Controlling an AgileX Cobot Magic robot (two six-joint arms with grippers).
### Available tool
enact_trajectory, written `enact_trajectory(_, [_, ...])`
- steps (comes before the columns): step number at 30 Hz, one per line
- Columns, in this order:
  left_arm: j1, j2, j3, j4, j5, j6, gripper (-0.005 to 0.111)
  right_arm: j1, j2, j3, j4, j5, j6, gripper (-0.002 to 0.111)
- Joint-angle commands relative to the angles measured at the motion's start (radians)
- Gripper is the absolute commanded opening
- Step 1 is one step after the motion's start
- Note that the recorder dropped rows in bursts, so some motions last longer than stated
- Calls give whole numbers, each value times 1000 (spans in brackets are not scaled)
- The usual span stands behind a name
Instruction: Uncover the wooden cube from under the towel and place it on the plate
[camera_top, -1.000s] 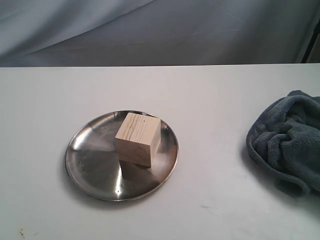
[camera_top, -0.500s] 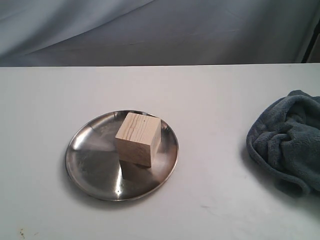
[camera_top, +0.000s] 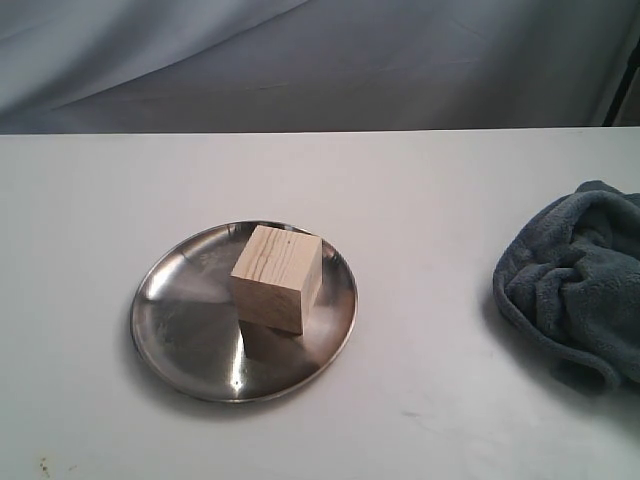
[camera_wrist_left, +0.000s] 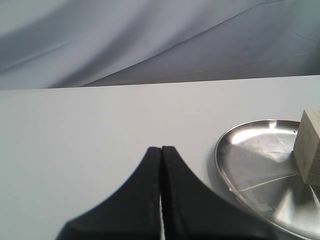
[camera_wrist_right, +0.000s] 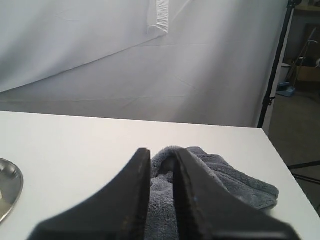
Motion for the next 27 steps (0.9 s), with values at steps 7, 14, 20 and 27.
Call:
enact_trajectory(7, [-6, -3, 5, 4, -13, -8, 0, -6, -3, 19, 47, -82, 18, 17])
enact_trajectory(14, [-6, -3, 5, 4, -13, -6, 0, -6, -3, 234, 78, -310, 12, 17])
enact_trajectory(20, [-6, -3, 5, 4, -13, -6, 0, -6, -3, 312, 63, -329, 5, 17])
enact_trajectory(27, [-6, -3, 5, 4, -13, -8, 0, -6, -3, 312, 24, -325, 5, 13])
